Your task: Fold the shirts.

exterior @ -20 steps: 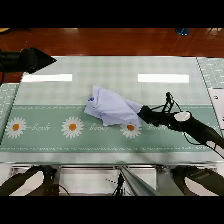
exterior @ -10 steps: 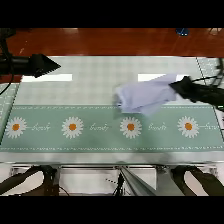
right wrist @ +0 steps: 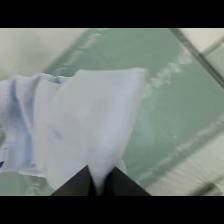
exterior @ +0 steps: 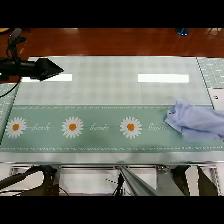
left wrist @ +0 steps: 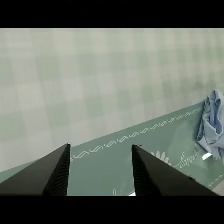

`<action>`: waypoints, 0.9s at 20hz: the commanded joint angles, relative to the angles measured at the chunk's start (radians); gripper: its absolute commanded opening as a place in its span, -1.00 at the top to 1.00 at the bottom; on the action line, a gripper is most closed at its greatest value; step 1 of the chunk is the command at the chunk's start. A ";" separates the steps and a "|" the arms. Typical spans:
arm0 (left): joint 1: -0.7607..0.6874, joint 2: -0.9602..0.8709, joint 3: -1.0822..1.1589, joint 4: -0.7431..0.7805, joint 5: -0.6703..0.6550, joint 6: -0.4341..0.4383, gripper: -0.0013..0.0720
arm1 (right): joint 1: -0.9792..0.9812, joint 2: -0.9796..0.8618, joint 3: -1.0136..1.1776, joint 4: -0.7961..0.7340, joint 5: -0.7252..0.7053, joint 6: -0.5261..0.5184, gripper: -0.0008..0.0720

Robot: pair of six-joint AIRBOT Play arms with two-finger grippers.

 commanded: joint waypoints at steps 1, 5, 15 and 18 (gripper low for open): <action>0.000 -0.022 0.000 0.000 0.024 0.000 -0.30 | -0.160 0.011 0.005 -0.404 0.132 0.055 0.90; 0.000 -0.036 0.000 0.000 0.071 0.005 -0.30 | -0.279 0.011 0.005 -0.580 0.138 0.082 0.89; 0.026 -0.037 0.000 0.000 0.199 0.005 -0.30 | -0.430 0.011 0.003 -0.745 0.172 0.046 -0.28; 0.026 -0.037 0.000 0.000 0.239 0.028 -0.30 | -0.428 0.011 0.003 -0.678 0.121 0.047 -0.53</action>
